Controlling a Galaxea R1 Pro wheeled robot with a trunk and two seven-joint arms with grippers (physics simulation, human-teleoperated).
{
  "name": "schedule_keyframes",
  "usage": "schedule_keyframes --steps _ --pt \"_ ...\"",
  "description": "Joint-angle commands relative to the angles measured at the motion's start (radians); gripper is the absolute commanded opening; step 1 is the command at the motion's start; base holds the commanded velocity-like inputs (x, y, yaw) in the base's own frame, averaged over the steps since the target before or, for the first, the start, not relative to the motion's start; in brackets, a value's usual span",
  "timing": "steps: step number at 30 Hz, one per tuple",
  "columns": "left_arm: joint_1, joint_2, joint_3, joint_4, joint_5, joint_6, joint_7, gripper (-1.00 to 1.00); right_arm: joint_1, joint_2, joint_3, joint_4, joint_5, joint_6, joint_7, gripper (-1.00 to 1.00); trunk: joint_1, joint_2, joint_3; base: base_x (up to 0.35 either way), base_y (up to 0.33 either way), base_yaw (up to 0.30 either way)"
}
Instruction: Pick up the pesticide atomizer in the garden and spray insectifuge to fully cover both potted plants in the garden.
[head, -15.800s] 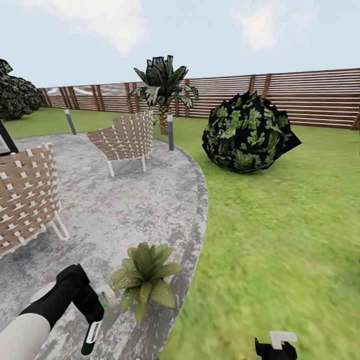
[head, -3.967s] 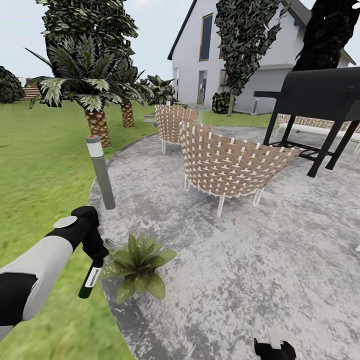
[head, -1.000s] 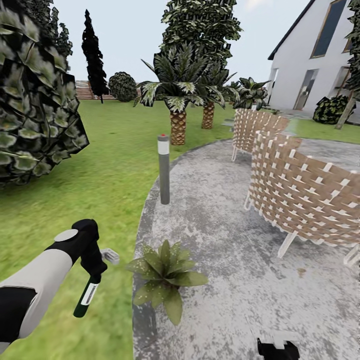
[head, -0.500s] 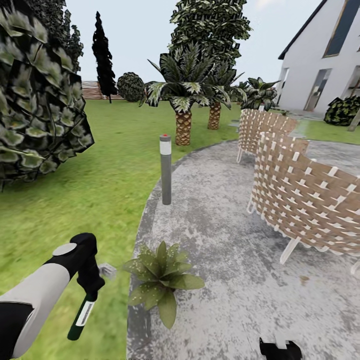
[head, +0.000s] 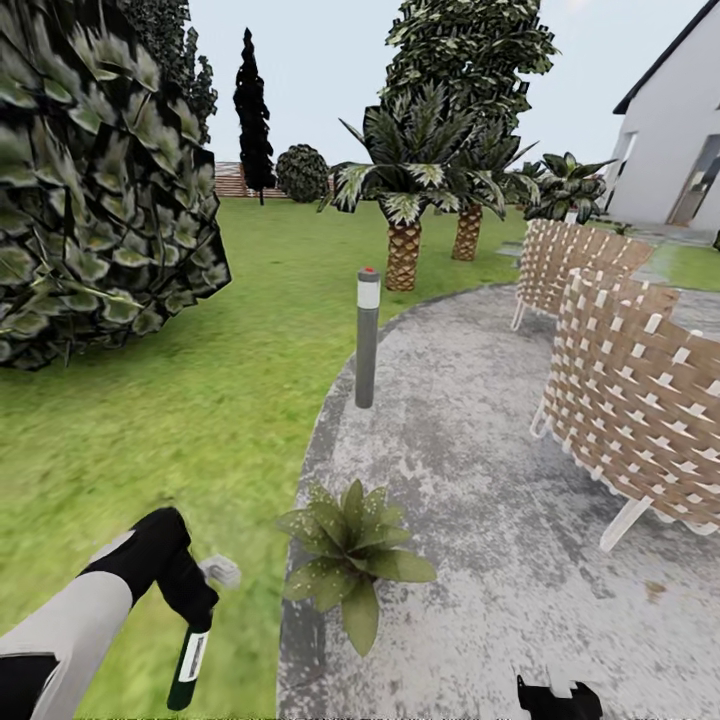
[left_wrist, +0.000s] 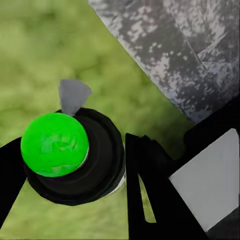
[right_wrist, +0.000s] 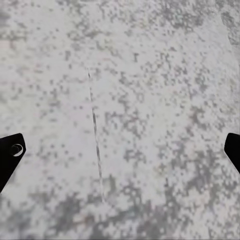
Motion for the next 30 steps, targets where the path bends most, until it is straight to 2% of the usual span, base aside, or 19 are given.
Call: schedule_keyframes --steps 1,4,9,16,25,26,30 --pt "0.014 -0.001 -0.001 -0.006 0.002 0.009 0.021 -1.0 -0.001 0.0 -0.001 0.001 0.003 -0.003 -0.003 1.0 0.0 0.0 -0.002 0.0 0.0 0.004" --pt "0.022 -0.003 -0.001 -0.007 0.016 0.009 0.041 -1.0 -0.001 0.0 -0.001 0.001 0.003 -0.003 -0.002 1.0 0.0 0.0 -0.004 0.011 -0.077 0.001" --pt "0.023 -0.004 -0.001 -0.009 0.061 0.009 0.044 -1.0 -0.001 0.0 0.0 0.001 0.004 -0.003 -0.002 1.0 0.0 0.0 -0.004 0.067 -0.231 0.0" --pt "0.024 -0.005 0.0 -0.007 0.065 0.009 0.044 -1.0 -0.001 0.0 0.001 0.001 0.005 -0.003 -0.002 1.0 0.0 0.0 -0.004 -0.053 -0.263 0.059" --pt "0.023 -0.025 0.002 -0.018 0.064 0.013 0.042 -1.0 -0.001 0.0 0.0 0.001 0.004 -0.003 -0.002 1.0 0.0 0.0 -0.004 -0.204 -0.224 0.267" --pt "0.023 -0.037 0.003 -0.018 0.063 0.016 0.041 -1.0 -0.001 0.0 0.0 0.001 0.004 -0.003 -0.002 1.0 0.0 0.0 -0.004 -0.02 -0.267 0.276" --pt "0.023 -0.042 0.003 -0.018 0.062 0.017 0.041 -1.0 -0.001 -0.009 0.005 0.002 0.009 -0.003 0.0 1.0 0.0 0.0 -0.004 -0.005 -0.273 0.099"
